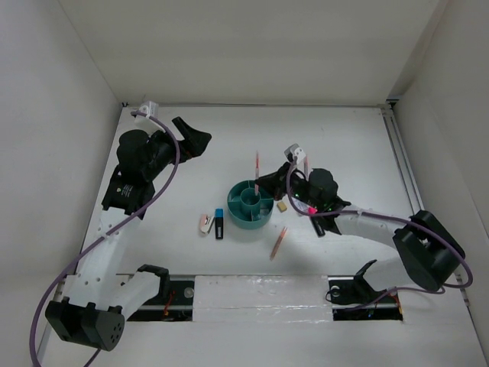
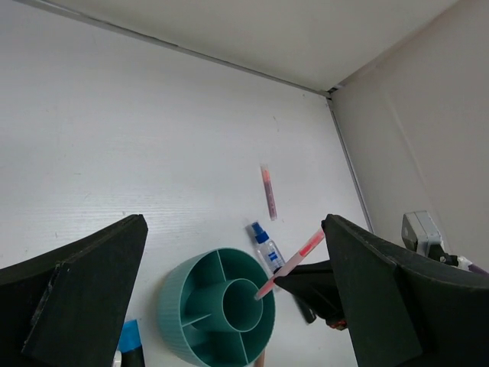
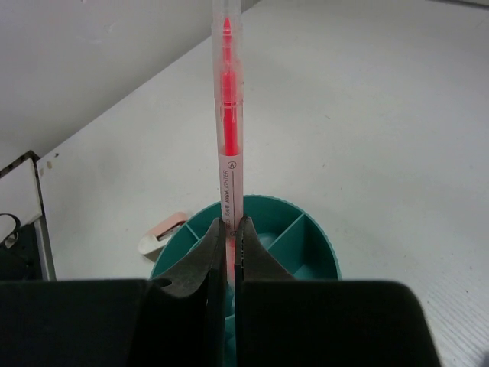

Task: Sort the stationery into containers
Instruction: Place the pen in the storage box, then pick up the pen from the center of the board, then place the pen in the storage box, then pick up the pen from the center of the board.

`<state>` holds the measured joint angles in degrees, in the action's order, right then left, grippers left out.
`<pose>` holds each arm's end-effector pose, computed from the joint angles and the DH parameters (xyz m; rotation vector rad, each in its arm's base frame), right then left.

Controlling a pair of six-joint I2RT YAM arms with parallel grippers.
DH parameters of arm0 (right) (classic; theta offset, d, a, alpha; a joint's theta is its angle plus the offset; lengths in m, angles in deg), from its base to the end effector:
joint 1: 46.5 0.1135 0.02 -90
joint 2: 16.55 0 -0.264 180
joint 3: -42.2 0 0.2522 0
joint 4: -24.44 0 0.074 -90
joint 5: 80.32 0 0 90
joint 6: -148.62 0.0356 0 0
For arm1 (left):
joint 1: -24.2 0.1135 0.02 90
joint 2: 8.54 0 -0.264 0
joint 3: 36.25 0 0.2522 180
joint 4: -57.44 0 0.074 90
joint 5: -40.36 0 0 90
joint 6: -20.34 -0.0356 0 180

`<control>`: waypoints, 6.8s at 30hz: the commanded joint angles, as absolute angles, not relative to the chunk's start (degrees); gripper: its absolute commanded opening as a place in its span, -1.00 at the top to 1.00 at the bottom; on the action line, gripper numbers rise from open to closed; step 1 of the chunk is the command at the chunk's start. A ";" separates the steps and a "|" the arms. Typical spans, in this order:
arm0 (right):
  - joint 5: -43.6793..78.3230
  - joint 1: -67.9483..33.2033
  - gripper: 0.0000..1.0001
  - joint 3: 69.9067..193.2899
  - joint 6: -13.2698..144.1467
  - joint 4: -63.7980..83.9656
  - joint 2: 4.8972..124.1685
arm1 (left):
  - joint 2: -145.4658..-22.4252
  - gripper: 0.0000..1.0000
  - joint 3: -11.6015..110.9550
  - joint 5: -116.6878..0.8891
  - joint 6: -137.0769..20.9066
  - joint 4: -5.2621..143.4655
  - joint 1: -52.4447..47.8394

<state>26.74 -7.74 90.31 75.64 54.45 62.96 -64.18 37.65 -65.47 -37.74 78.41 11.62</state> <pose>0.2237 0.1930 0.2391 -0.5542 1.5916 0.9824 0.2113 -0.0571 0.4053 -0.0620 1.6784 -0.8156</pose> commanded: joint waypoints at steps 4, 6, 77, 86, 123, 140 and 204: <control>27.61 -7.30 1.00 88.31 74.62 64.99 62.99 | -62.94 -1.00 39.29 -65.90 -38.64 76.13 11.89; 27.61 -6.77 1.00 88.31 74.10 65.00 62.99 | -62.94 -1.00 39.29 -66.51 -38.64 76.13 11.89; -3.06 -29.54 0.12 148.33 77.34 -22.37 99.11 | -73.31 -1.00 48.52 -44.63 -38.64 93.71 11.89; -2.54 -31.21 0.14 151.58 77.34 -22.62 105.78 | -73.31 -1.00 48.52 -44.63 -39.69 94.23 11.89; -6.16 -19.45 1.00 129.99 74.28 8.81 74.00 | -73.67 -1.00 49.05 -42.17 -39.17 94.76 11.89; 31.83 -11.96 1.00 93.93 72.77 66.39 56.66 | -73.67 -1.00 48.52 -43.30 -39.17 94.23 11.89; -50.71 20.47 -1.00 118.54 148.16 -53.54 54.28 | -73.14 -1.00 49.14 -38.21 -38.55 95.99 11.89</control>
<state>-38.83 18.80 117.79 118.87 -15.76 52.42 -75.10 46.54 -39.88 -38.77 96.00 11.68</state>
